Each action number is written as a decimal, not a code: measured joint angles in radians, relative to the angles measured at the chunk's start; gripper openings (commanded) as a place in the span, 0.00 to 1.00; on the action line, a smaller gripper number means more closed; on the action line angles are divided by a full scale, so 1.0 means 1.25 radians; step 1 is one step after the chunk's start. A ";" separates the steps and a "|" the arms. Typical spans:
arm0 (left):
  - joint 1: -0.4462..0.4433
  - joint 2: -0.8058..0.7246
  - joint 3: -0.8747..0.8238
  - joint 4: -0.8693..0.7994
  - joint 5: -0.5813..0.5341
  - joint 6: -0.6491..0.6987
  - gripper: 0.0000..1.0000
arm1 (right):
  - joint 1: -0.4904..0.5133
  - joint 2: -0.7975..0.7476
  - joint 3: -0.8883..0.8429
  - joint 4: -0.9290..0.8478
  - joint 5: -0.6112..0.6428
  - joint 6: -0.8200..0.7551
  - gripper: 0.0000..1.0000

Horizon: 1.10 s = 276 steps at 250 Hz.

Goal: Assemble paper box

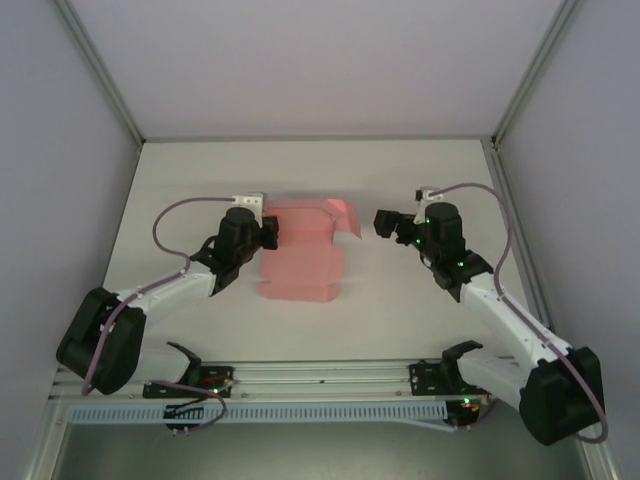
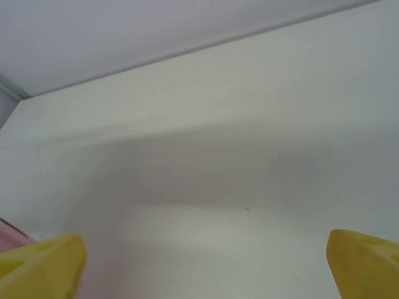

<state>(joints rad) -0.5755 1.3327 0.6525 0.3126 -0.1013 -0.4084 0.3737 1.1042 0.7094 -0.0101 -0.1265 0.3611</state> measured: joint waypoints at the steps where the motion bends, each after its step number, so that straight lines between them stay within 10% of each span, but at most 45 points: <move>1: 0.000 0.000 0.000 0.000 0.000 0.000 0.00 | 0.000 0.003 0.002 0.000 -0.004 0.000 0.94; 94: 0.000 -0.002 0.000 -0.001 0.008 0.002 0.00 | 0.084 0.159 0.072 0.005 -0.289 -0.102 0.88; 276: 0.000 -0.016 0.000 0.000 0.020 0.002 0.00 | 0.141 0.175 0.128 0.018 -0.204 -0.115 0.88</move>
<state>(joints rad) -0.5755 1.3128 0.6525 0.3122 -0.0757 -0.4065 0.5503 1.3224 0.8696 0.0128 -0.3817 0.2169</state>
